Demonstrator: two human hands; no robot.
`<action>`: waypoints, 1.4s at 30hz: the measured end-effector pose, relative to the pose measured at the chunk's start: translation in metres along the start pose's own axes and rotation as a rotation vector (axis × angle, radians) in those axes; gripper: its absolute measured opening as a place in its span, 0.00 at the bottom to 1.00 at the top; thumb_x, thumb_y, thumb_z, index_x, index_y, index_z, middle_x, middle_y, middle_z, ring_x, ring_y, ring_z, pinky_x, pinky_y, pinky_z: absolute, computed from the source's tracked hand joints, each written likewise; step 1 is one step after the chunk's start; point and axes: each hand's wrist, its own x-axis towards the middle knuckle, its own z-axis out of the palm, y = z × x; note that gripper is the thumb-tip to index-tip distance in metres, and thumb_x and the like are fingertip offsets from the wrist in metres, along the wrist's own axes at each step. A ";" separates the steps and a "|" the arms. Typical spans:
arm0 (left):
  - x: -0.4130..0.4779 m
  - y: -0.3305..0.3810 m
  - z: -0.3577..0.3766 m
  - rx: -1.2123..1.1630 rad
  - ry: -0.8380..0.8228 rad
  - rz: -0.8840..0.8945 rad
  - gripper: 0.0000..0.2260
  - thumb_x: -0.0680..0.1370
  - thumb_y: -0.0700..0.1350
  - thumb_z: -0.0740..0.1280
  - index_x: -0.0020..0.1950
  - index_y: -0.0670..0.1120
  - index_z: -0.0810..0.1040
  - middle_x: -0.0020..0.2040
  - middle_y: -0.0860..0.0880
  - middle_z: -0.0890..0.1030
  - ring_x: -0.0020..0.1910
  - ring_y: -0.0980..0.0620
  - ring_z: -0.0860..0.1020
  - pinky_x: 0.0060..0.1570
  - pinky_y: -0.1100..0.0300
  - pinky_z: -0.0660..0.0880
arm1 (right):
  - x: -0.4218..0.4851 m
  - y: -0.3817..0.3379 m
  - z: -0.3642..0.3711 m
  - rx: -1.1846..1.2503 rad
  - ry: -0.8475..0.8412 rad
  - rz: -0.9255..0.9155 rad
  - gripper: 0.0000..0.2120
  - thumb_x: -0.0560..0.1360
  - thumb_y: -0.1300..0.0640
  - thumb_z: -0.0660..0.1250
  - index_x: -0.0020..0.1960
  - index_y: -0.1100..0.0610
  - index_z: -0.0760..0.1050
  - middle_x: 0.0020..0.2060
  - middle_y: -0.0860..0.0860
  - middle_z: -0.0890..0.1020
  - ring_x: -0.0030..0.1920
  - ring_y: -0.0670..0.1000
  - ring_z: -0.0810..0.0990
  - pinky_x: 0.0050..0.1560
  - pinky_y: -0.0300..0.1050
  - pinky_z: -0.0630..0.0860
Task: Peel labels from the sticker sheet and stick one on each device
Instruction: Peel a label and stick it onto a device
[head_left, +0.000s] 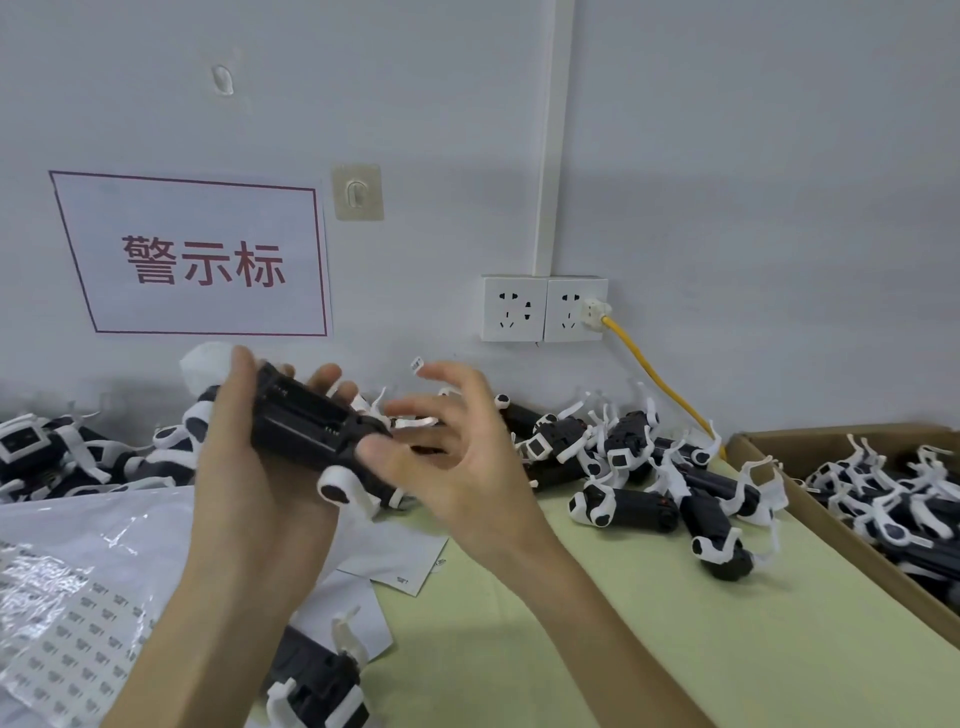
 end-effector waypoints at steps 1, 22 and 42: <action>0.002 0.001 -0.001 -0.029 0.012 -0.001 0.16 0.78 0.62 0.67 0.54 0.50 0.74 0.51 0.48 0.84 0.51 0.49 0.83 0.58 0.51 0.80 | -0.001 0.002 0.003 -0.015 -0.065 0.026 0.34 0.68 0.48 0.80 0.69 0.40 0.67 0.58 0.41 0.82 0.57 0.44 0.82 0.61 0.45 0.78; -0.014 -0.001 0.020 0.002 0.026 -0.134 0.22 0.71 0.64 0.63 0.53 0.49 0.74 0.51 0.47 0.73 0.64 0.43 0.72 0.65 0.48 0.69 | -0.011 -0.003 0.023 0.045 0.308 -0.164 0.39 0.65 0.54 0.82 0.68 0.42 0.64 0.57 0.44 0.84 0.59 0.48 0.81 0.60 0.45 0.77; -0.007 0.000 -0.005 1.028 -0.651 -0.072 0.19 0.73 0.53 0.74 0.63 0.62 0.78 0.55 0.54 0.86 0.54 0.55 0.84 0.50 0.64 0.81 | 0.007 -0.020 -0.030 0.163 0.062 -0.008 0.30 0.66 0.56 0.79 0.64 0.49 0.69 0.50 0.50 0.87 0.48 0.52 0.86 0.48 0.42 0.81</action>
